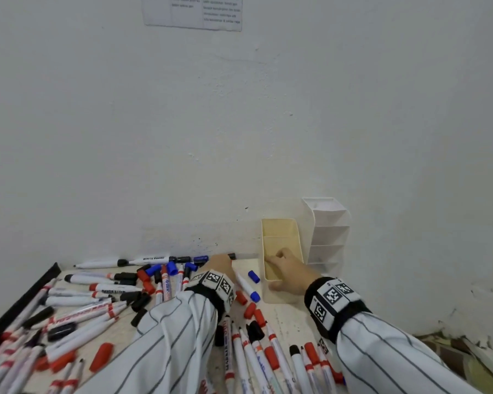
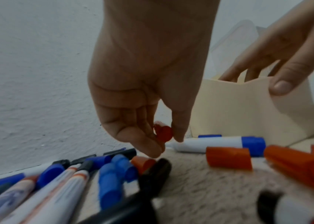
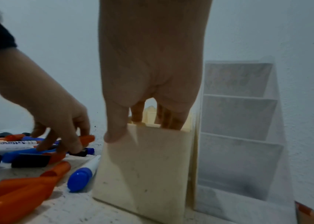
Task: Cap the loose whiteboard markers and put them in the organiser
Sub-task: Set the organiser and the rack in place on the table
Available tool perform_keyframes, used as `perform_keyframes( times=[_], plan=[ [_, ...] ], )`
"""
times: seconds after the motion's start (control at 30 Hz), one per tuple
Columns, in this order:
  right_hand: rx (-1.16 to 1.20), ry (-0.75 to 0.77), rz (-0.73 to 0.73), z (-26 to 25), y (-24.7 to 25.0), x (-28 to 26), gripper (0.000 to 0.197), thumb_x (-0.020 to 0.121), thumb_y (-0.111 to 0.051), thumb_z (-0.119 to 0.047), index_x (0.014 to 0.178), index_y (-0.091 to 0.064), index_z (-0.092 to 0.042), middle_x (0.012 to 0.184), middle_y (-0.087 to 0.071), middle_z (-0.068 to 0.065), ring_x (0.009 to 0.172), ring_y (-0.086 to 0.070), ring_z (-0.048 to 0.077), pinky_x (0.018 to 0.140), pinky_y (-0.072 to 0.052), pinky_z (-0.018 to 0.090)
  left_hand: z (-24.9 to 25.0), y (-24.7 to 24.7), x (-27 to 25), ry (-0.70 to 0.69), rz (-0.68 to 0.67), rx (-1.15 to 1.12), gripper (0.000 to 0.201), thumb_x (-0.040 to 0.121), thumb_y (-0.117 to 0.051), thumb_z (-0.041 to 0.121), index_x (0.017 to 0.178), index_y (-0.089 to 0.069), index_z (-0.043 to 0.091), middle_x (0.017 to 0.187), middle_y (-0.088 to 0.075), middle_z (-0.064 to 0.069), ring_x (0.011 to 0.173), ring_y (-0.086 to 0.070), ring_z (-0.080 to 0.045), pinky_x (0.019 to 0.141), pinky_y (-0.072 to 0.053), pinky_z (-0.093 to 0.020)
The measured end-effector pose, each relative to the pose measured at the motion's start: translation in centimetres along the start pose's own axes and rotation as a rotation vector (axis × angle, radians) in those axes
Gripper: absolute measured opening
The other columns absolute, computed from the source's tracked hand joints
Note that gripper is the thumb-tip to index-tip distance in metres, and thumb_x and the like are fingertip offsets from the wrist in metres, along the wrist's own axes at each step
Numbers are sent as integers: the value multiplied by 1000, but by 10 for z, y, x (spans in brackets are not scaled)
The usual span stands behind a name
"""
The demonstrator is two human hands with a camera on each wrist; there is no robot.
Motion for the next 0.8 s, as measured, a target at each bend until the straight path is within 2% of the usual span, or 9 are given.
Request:
perform_keyframes(
  times=[0.17, 0.3, 0.4, 0.47, 0.53, 0.6, 0.67, 0.73, 0.8],
  plan=[
    [-63, 20, 48, -1, 1, 7, 69, 88, -61, -19, 147, -25, -19, 143, -31, 6, 125, -37, 23, 107, -34, 33, -19, -1, -4, 81, -13, -1, 32, 95, -45, 18, 126, -48, 7, 128, -55, -8, 116, -55, -21, 94, -45, -29],
    [-87, 40, 61, 3, -4, 7, 68, 92, -55, -19, 149, -18, -18, 154, -22, -1, 134, -29, 24, 112, -25, 35, -22, -2, -6, 77, -8, 9, 33, 97, -42, 21, 127, -46, 7, 129, -54, -9, 117, -54, -22, 95, -45, -30],
    [40, 34, 51, 8, -10, 8, 69, 93, -53, -14, 150, -14, -19, 157, -14, -4, 142, -19, 18, 115, -16, 30, -19, -5, -9, 74, -25, 20, 35, 98, -41, 24, 128, -46, 7, 130, -53, -9, 117, -54, -23, 96, -44, -31],
    [45, 49, 49, 10, -13, 6, 69, 93, -54, -20, 149, -15, -22, 157, -15, -7, 142, -20, 16, 115, -17, 31, -17, -5, -12, 79, -13, 26, 38, 99, -40, 29, 129, -46, 7, 132, -52, -10, 118, -53, -23, 97, -44, -32],
    [-79, 63, 187, 9, -7, 1, 62, 94, -51, -36, 147, -23, -25, 153, -25, -9, 134, -31, 17, 111, -25, 34, -17, -5, -14, 75, -2, 14, 41, 100, -38, 33, 130, -45, 7, 134, -50, -10, 119, -52, -24, 97, -43, -32],
    [-50, 53, 477, 9, 7, -7, 51, 93, -50, -40, 139, -42, -20, 143, -42, -2, 128, -38, 19, 106, -28, 35, -18, -3, -16, 69, 11, -2, 41, 100, -38, 32, 131, -44, 7, 134, -50, -11, 120, -52, -23, 96, -42, -30],
    [12, -42, 803, 13, 23, -15, 42, 88, -57, -36, 124, -54, -15, 129, -48, 9, 121, -43, 28, 100, -32, 42, -20, -3, -17, 64, 13, -18, 41, 100, -37, 34, 130, -45, 6, 133, -51, -11, 119, -53, -23, 95, -42, -30],
    [64, -245, 1012, 28, 32, -19, 54, 79, -65, -40, 123, -48, -14, 134, -38, 17, 124, -36, 36, 99, -31, 52, -21, -3, -19, 64, 2, -35, 42, 100, -36, 36, 127, -47, 5, 130, -53, -12, 117, -54, -23, 93, -42, -29],
    [251, -389, 1001, 44, 35, -21, 81, 72, -73, -39, 138, -32, -15, 149, -16, 20, 135, -19, 38, 105, -21, 59, -21, -2, -20, 64, -6, -49, 42, 100, -37, 36, 126, -47, 4, 129, -54, -12, 116, -54, -23, 94, -42, -28]
  ],
)
Point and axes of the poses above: each hand's wrist, its own x-axis towards the middle knuckle, its own y-axis out of the back of the hand, z = x × y, the point moved 3 cm from there along x, towards the middle knuckle
